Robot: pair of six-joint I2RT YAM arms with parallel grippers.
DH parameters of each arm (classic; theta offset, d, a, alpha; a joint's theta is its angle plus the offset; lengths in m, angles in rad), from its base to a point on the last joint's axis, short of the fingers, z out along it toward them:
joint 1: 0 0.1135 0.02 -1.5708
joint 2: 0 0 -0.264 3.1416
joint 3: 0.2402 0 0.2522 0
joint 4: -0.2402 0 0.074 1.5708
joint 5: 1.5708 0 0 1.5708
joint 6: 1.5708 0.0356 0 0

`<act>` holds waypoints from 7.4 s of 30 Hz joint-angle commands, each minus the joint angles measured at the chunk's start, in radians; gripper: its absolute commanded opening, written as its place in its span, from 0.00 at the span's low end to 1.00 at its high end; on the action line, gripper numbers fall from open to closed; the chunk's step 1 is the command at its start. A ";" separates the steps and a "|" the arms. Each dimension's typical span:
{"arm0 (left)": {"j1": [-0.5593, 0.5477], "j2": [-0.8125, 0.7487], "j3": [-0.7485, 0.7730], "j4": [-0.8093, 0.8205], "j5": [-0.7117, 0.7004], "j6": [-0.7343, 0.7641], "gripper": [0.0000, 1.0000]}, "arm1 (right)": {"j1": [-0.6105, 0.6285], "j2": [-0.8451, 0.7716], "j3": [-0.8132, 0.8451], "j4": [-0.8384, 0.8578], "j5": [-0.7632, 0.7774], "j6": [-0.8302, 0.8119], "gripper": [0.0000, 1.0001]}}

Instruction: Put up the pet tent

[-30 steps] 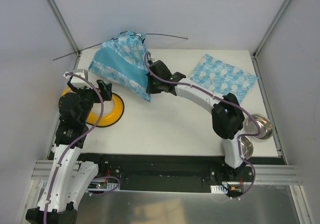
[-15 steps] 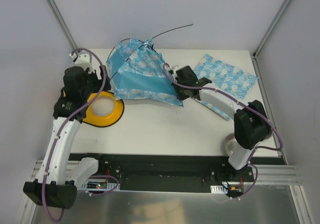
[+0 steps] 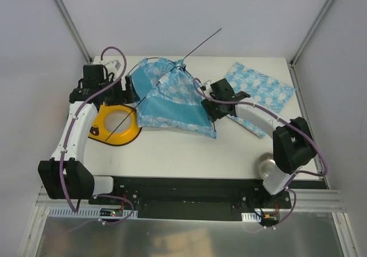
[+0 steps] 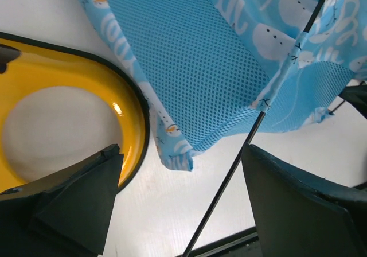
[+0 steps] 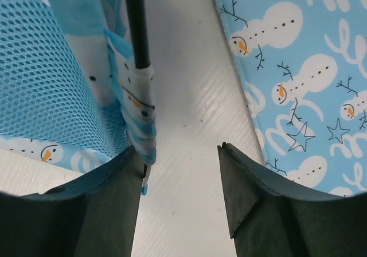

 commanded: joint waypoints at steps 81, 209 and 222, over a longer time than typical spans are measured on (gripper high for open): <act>-0.001 -0.398 0.039 -0.219 -0.441 -0.184 0.83 | 0.485 -0.104 0.147 0.485 -0.321 1.519 0.00; -0.523 -0.405 -0.447 0.759 -0.193 -0.081 0.06 | 0.126 -0.021 0.109 0.957 -0.594 2.033 0.00; -0.523 -0.488 -0.445 0.610 -0.096 -0.081 0.00 | 0.056 -0.066 0.062 0.953 -0.471 1.717 0.00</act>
